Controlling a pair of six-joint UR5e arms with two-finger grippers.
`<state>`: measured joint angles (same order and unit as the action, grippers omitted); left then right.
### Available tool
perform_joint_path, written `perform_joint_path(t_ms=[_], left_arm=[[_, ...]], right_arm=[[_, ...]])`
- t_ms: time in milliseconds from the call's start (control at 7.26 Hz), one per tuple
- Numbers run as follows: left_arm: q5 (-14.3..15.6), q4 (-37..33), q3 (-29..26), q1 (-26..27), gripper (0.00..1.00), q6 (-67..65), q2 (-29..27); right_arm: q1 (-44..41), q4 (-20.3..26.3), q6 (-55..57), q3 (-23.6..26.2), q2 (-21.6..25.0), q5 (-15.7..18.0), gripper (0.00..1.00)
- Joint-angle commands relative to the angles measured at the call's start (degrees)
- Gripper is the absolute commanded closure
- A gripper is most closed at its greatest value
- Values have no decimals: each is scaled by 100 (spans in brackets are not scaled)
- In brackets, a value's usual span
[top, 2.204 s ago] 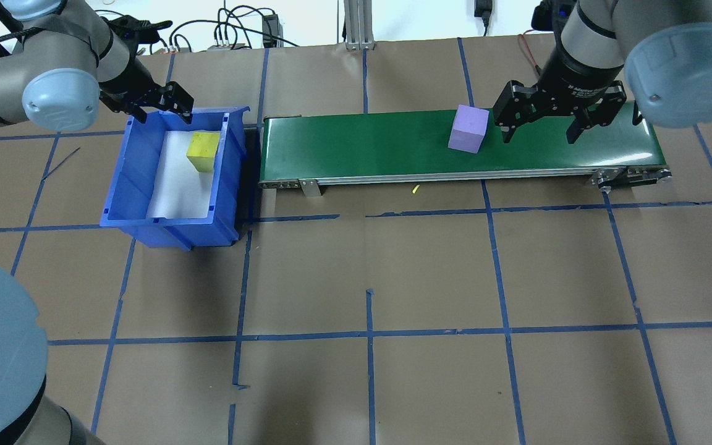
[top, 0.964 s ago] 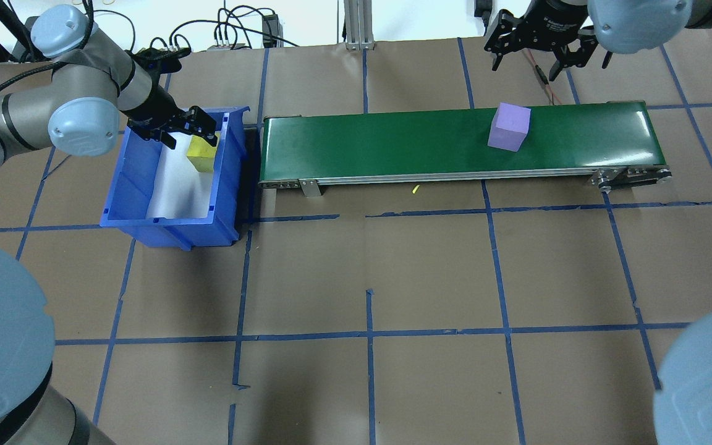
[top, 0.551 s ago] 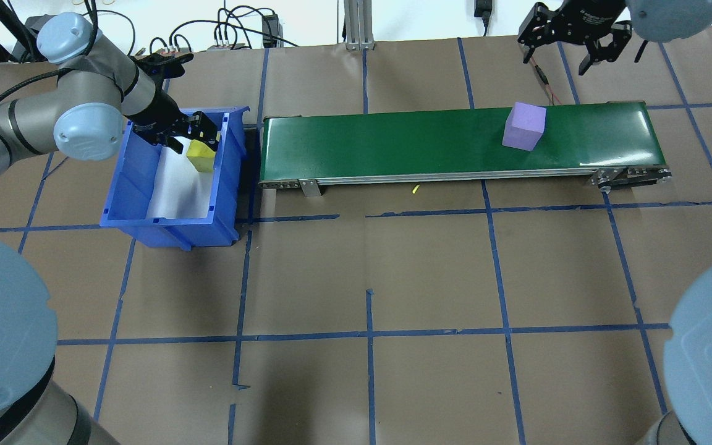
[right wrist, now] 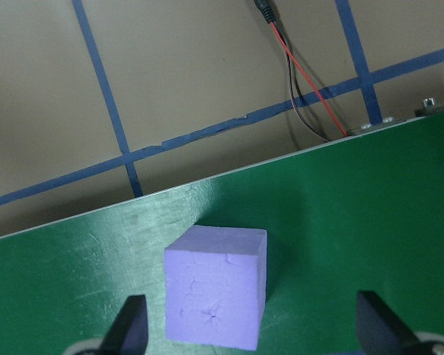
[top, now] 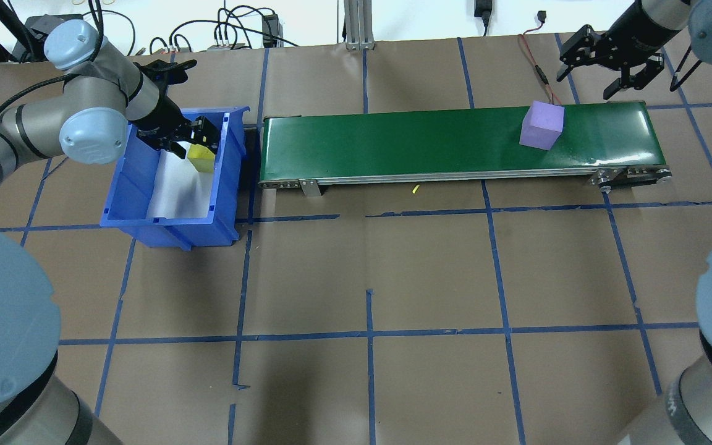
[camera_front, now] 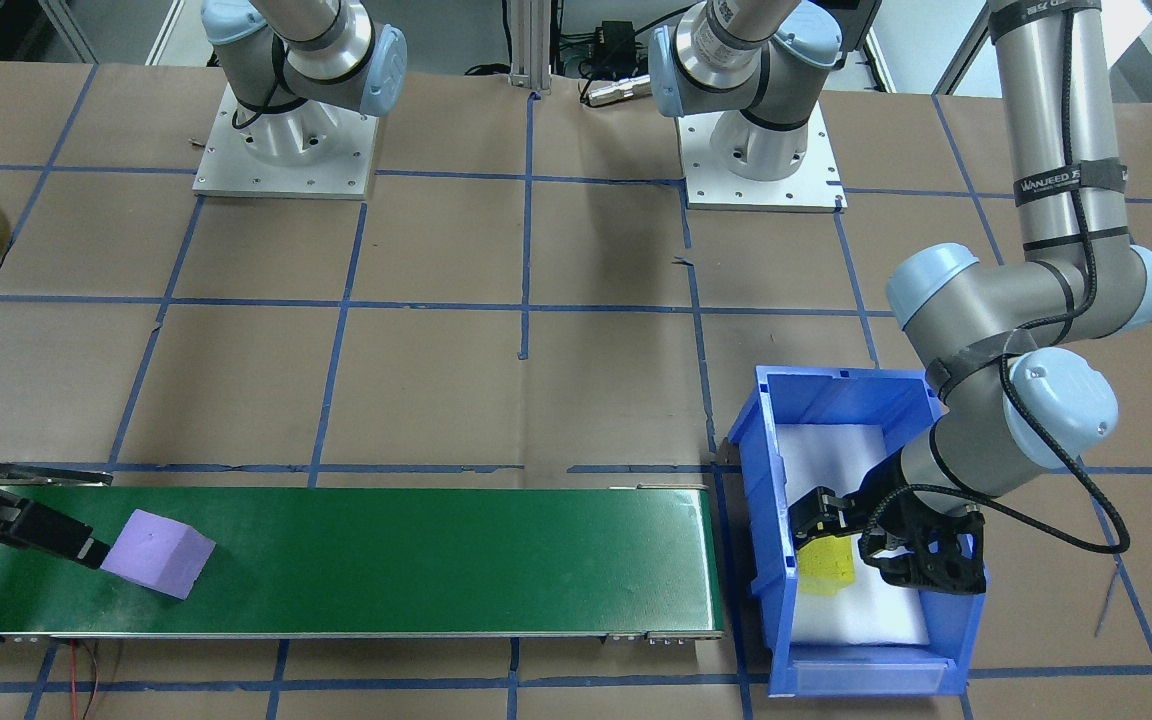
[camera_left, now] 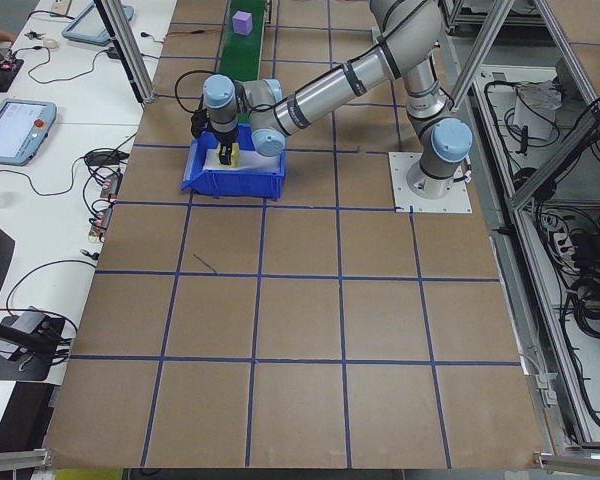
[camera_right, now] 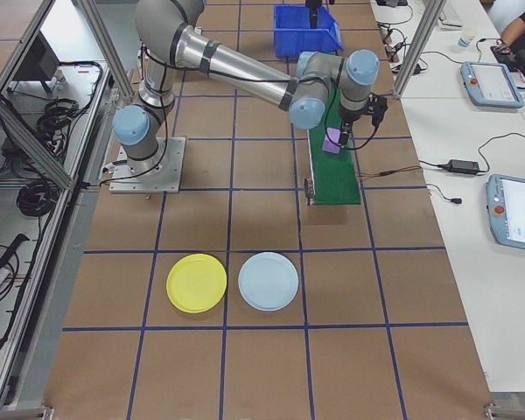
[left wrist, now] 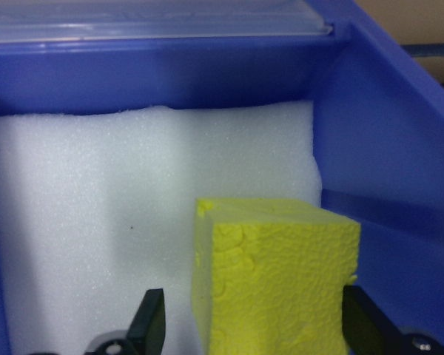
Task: Move block left to right into plate
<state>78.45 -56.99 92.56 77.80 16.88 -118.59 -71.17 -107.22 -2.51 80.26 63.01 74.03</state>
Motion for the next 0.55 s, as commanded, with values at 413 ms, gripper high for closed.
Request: perform_joint_path(t_ms=[413], left_arm=[[-49,-5,-55,-2,13,-413,21]], right_arm=[[60,-458,-56,350,-342,-574,0]])
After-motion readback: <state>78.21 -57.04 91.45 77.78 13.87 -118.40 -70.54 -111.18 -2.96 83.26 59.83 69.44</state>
